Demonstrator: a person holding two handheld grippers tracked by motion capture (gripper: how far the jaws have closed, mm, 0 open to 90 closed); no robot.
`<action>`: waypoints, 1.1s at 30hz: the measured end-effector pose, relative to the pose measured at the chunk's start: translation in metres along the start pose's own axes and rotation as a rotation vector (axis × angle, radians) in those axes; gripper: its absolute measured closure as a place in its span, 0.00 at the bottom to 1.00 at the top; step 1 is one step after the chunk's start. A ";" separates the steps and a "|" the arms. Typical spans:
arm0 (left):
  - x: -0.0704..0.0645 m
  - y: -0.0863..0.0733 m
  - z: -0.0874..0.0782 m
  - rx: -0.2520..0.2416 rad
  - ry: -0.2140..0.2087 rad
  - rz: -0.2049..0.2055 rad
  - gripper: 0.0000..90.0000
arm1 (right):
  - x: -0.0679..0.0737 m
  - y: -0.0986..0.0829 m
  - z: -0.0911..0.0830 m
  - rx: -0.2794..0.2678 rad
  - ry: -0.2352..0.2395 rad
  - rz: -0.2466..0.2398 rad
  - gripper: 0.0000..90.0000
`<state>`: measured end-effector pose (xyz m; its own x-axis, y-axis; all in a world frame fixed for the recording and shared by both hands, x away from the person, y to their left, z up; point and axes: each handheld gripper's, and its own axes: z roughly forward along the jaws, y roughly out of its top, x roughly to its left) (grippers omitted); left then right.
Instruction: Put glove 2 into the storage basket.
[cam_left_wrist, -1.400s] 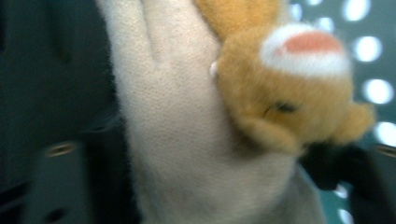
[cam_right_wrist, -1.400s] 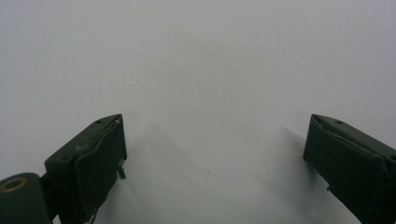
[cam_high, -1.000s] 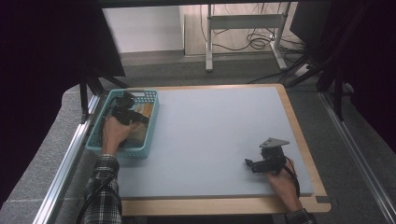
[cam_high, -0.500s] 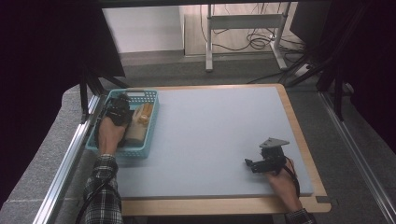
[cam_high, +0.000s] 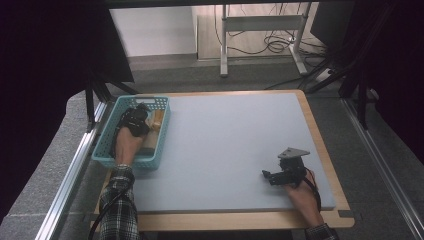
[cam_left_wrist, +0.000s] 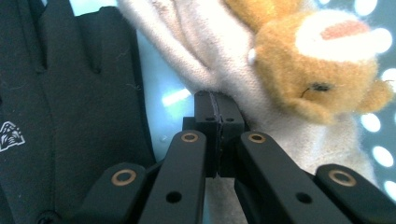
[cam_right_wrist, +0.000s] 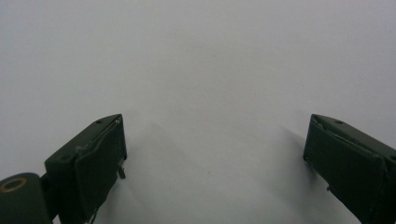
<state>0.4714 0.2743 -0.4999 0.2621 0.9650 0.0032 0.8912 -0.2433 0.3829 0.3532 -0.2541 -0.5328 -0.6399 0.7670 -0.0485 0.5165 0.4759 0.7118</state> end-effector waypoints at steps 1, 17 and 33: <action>0.002 -0.001 -0.001 -0.003 0.002 -0.005 1.00 | 0.000 0.000 0.000 0.000 0.000 -0.001 0.06; 0.015 -0.009 -0.023 -0.112 0.044 -0.061 0.57 | 0.000 0.000 0.000 0.000 -0.001 -0.001 0.06; 0.021 -0.018 -0.049 -0.207 0.004 -0.088 0.27 | 0.000 0.000 0.000 0.001 -0.001 0.000 0.06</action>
<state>0.4429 0.3036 -0.4610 0.1846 0.9822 -0.0357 0.8154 -0.1328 0.5635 0.3531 -0.2541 -0.5328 -0.6394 0.7673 -0.0492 0.5169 0.4763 0.7113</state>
